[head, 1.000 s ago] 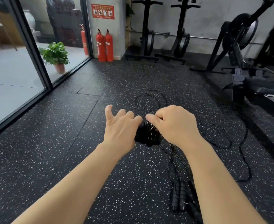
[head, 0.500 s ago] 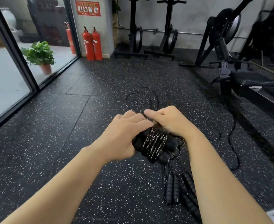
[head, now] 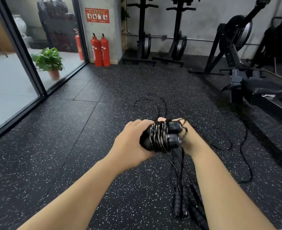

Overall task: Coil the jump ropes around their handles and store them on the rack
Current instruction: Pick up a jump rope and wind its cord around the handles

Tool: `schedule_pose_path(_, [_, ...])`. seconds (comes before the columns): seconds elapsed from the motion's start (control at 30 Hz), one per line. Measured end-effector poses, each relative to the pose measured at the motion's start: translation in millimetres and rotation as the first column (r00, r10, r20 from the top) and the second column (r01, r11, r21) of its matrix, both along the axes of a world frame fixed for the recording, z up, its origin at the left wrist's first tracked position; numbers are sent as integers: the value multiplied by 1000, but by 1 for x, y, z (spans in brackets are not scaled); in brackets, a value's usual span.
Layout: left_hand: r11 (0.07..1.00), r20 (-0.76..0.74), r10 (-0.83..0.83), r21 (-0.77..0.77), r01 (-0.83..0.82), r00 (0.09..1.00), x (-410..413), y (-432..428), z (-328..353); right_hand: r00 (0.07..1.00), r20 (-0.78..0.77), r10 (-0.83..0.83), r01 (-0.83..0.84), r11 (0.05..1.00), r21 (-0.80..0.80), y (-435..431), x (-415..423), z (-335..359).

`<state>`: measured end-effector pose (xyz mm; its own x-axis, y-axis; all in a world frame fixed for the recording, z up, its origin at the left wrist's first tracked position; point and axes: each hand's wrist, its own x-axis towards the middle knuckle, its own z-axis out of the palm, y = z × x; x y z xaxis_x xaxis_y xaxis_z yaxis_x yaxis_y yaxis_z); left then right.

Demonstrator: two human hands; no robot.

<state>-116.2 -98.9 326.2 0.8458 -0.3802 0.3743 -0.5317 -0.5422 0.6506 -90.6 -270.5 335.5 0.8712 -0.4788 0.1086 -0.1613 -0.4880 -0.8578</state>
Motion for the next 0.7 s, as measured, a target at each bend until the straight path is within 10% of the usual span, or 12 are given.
schedule_pose_path(0.17, [947, -322, 119, -246, -204, 939, 2, -2, 10, 908, -182, 376, -406, 899, -168, 0, -10, 16])
schedule_pose_path(0.37, [871, -628, 96, -323, -371, 772, 11, 1, 17, 933, -223, 281, -325, 926, -192, 1, -13, 10])
schedule_pose_path(0.7, [835, -673, 351, -89, -543, 651, 38, 33, 1, 928, -243, 284, -368, 806, -464, 27, -29, 30])
